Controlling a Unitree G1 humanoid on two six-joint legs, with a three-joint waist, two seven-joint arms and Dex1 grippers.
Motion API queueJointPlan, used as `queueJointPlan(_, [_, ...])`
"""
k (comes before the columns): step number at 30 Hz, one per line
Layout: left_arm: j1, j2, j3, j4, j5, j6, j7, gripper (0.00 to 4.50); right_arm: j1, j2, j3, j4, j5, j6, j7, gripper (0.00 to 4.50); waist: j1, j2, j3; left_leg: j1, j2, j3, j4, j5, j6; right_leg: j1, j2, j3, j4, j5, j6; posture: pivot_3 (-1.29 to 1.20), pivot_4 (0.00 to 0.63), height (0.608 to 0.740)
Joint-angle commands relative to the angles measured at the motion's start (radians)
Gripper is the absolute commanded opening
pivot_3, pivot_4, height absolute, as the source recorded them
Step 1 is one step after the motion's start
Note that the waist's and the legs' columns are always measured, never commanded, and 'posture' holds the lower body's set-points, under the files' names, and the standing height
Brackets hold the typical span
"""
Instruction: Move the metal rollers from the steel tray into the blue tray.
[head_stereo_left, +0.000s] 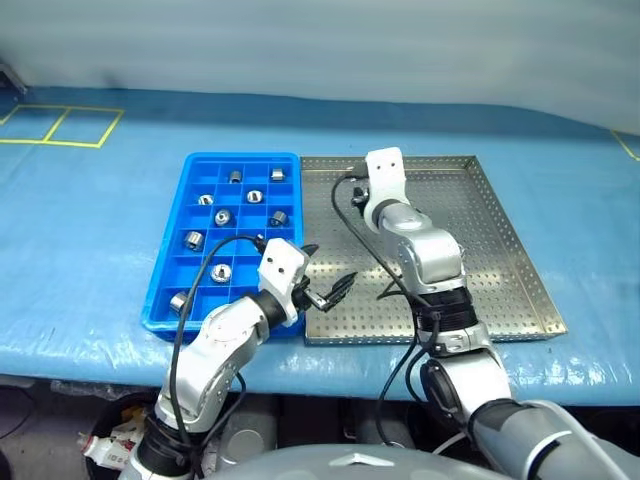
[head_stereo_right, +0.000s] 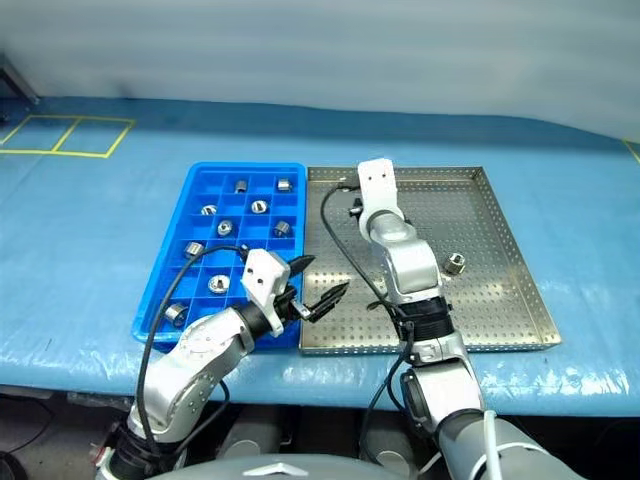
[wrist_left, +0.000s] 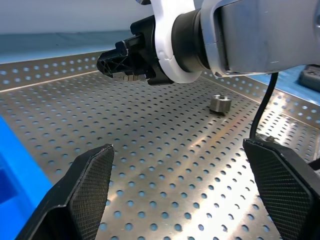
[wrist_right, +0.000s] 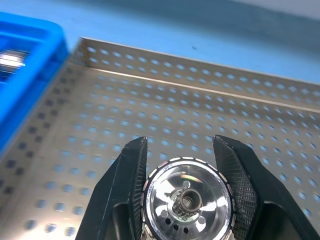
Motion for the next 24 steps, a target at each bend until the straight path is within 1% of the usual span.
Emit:
queueJointPlan(1, [0.035,0.016,0.037,-0.061,0.038,-0.08,0.02,4.5,-0.043,0.025,0.038,-0.058,0.014,-0.031,0.057,1.72,0.013,0.0,0.0,0.0,0.0,0.0,0.0,0.0,0.0,0.0,0.0,0.0,0.0,0.0,0.0,0.39,0.15,0.74])
queueJointPlan(6, [0.109,0.045,0.092,-0.088,0.053,-0.139,0.029,4.5,-0.055,0.064,0.075,-0.037,0.034,-0.071,0.135,1.72,0.045,0.0,0.0,-0.001,0.0,0.0,-0.001,0.0,0.0,-0.001,-0.001,-0.001,-0.001,0.0,-0.001,0.45,0.15,0.74])
queueJointPlan(10, [0.157,0.031,0.137,-0.101,0.052,-0.168,0.053,4.5,-0.051,0.09,0.086,-0.017,0.06,-0.122,0.201,1.72,0.079,0.0,0.0,-0.001,0.0,0.0,-0.002,0.0,0.0,-0.001,-0.001,-0.001,-0.002,-0.001,-0.001,0.49,0.15,0.74])
queueJointPlan(17, [0.228,0.044,0.176,-0.124,0.045,-0.179,0.049,4.5,-0.024,0.12,0.104,0.022,0.065,-0.141,0.245,1.72,0.135,0.001,0.001,-0.002,0.001,0.0,-0.003,0.0,-0.001,-0.003,-0.001,-0.003,-0.002,-0.002,-0.002,0.53,0.15,0.74])
queueJointPlan(24, [0.244,0.049,0.182,-0.133,0.037,-0.172,0.041,4.5,0.028,0.136,0.117,0.068,0.057,-0.156,0.266,1.72,0.204,0.0,0.001,-0.006,0.001,0.003,-0.004,-0.001,-0.001,-0.006,-0.001,-0.005,-0.002,-0.003,-0.003,0.54,0.15,0.74])
